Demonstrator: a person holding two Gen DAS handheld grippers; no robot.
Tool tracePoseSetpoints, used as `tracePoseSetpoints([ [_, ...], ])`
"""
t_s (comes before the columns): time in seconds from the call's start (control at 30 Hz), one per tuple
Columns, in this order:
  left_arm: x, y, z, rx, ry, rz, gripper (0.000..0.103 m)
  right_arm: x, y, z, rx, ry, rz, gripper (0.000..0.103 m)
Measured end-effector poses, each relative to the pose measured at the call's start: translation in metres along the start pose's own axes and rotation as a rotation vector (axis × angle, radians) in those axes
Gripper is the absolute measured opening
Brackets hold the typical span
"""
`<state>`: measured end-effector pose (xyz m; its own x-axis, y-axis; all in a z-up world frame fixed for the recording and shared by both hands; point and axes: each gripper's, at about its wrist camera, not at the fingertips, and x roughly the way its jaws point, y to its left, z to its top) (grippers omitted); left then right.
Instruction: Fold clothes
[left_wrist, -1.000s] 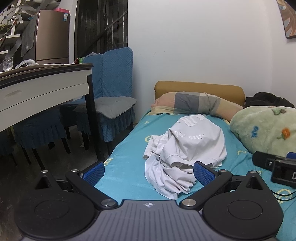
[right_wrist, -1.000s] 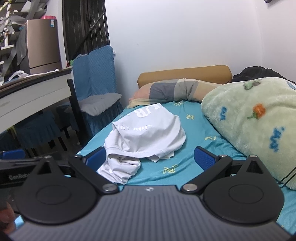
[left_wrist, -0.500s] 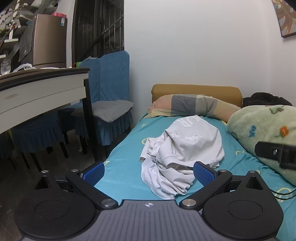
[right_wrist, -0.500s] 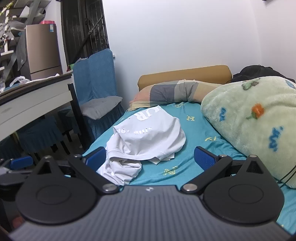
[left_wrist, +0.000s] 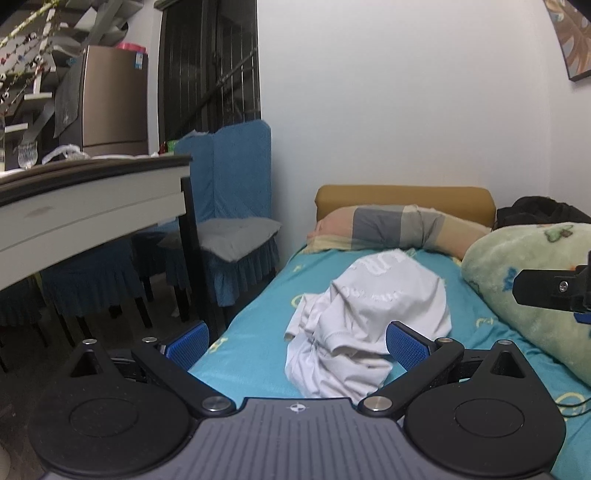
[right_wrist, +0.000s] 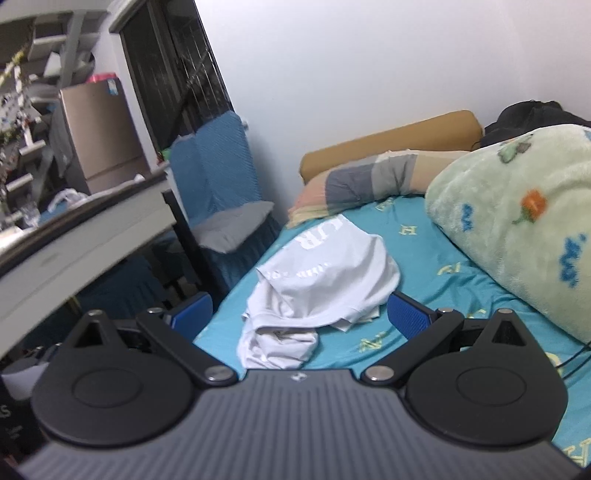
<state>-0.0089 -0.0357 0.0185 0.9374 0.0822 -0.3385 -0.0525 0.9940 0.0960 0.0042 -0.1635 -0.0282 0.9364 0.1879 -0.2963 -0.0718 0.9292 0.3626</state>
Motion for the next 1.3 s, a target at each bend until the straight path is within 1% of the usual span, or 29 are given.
tracePoseSetpoints([
  [0.1, -0.002, -0.011, 0.019, 0.008, -0.012, 0.009, 0.103, -0.008, -0.012, 0.003, 0.031, -0.045, 0.03, 0.103],
  [0.23, -0.002, -0.02, 0.057, -0.034, -0.013, 0.023, 0.103, -0.014, -0.025, 0.003, 0.046, -0.06, -0.014, 0.103],
  [0.33, 0.008, -0.021, 0.081, -0.077, 0.004, 0.03, 0.103, -0.018, -0.034, 0.004, 0.058, -0.07, -0.048, 0.103],
  [0.43, 0.033, -0.016, 0.092, -0.113, 0.082, 0.009, 0.103, -0.009, -0.037, 0.007, 0.079, -0.04, -0.088, 0.103],
  [0.5, 0.053, -0.007, 0.091, -0.154, 0.145, -0.019, 0.103, 0.0, -0.039, 0.009, 0.093, -0.016, -0.109, 0.103],
  [0.57, 0.071, 0.004, 0.083, -0.183, 0.203, -0.032, 0.102, 0.01, -0.04, 0.01, 0.102, 0.013, -0.13, 0.103],
  [0.63, 0.088, 0.017, 0.069, -0.196, 0.249, -0.039, 0.1, 0.042, -0.038, 0.006, 0.067, 0.078, -0.145, 0.103],
  [0.67, 0.096, 0.022, 0.061, -0.19, 0.259, -0.044, 0.1, 0.057, -0.037, 0.004, 0.05, 0.11, -0.153, 0.103],
  [0.77, 0.122, 0.033, 0.037, -0.13, 0.271, -0.067, 0.1, 0.104, -0.034, -0.002, -0.001, 0.207, -0.174, 0.103],
  [0.97, 0.172, 0.027, -0.017, 0.01, 0.283, -0.138, 0.099, 0.197, -0.029, -0.016, -0.101, 0.397, -0.215, 0.103],
  [1.03, 0.19, 0.021, -0.03, 0.023, 0.296, -0.15, 0.099, 0.216, -0.039, -0.036, -0.095, 0.41, -0.222, 0.103],
  [1.13, 0.218, 0.015, -0.046, 0.023, 0.34, -0.189, 0.099, 0.245, -0.045, -0.063, -0.127, 0.42, -0.246, 0.103],
  [1.2, 0.234, 0.012, -0.053, 0.025, 0.361, -0.175, 0.099, 0.261, -0.043, -0.076, -0.174, 0.422, -0.271, 0.103],
  [1.23, 0.239, 0.013, -0.055, 0.008, 0.369, -0.165, 0.099, 0.264, -0.039, -0.079, -0.209, 0.38, -0.292, 0.103],
  [1.27, 0.243, 0.015, -0.057, -0.021, 0.364, -0.17, 0.099, 0.265, -0.036, -0.078, -0.22, 0.334, -0.301, 0.103],
  [1.3, 0.245, 0.017, -0.058, -0.046, 0.349, -0.177, 0.099, 0.265, -0.036, -0.075, -0.201, 0.297, -0.31, 0.103],
])
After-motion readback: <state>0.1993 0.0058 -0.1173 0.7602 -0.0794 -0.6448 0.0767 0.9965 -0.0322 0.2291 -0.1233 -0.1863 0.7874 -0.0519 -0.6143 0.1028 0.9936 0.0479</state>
